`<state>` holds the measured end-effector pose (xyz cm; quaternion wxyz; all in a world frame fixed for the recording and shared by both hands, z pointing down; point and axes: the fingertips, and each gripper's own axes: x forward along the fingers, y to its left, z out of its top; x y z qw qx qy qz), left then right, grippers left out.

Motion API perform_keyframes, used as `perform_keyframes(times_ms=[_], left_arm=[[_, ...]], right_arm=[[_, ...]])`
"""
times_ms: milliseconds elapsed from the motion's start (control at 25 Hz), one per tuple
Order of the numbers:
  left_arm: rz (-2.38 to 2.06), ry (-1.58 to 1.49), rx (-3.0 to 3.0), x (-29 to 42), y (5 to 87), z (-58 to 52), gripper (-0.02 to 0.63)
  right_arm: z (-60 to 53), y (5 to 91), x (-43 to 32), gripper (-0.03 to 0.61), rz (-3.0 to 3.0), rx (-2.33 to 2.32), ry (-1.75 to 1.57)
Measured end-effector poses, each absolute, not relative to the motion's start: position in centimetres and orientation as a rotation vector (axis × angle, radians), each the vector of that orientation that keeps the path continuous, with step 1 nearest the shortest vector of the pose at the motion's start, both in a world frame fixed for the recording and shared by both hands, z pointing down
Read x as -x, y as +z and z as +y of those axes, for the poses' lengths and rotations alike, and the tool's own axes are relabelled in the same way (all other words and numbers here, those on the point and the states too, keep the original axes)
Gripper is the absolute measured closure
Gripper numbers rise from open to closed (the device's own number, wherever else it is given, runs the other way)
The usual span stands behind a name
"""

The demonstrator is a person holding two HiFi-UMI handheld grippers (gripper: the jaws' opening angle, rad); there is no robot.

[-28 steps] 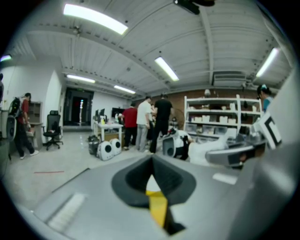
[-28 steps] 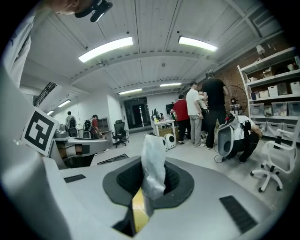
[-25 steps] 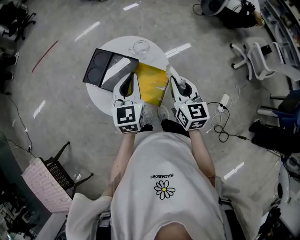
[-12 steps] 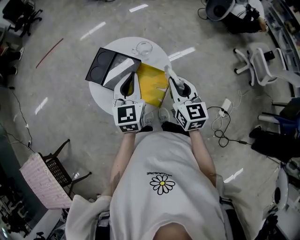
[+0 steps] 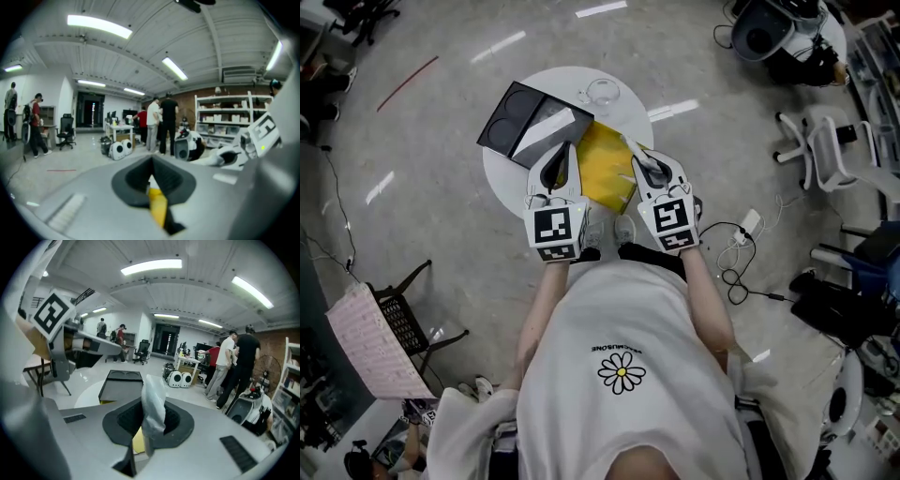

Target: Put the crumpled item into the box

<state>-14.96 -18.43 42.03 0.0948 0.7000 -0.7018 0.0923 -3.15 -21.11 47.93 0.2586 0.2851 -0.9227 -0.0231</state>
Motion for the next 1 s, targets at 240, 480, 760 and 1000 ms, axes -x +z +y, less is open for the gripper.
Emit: perform_keyframes(times_ms=[240,480,760,1000], left_arm=[[-2.092,0.27,-2.052,15.1,42.4,-18.2,0.615],[-2.115,0.271,-1.99,15.7,43.3,-17.6,0.615],[-2.12,0.284,-1.942,16.7,44.2,-17.0,0.615],[-2.126,0.298,-1.907,16.9,44.9,-16.6,0.615]], right_arm=[[-21.2,52.7,5.7,0.535,-2.313,-0.519,-0.334],[-20.7,57.3,8.1,0.534,-2.153,-0.288,-0.571],[-21.5,62.2,8.6,0.532,-1.987,-0.208,-0.652],[-22.0,63.7,8.8,0.528,-1.938,-0.245,-0.711]])
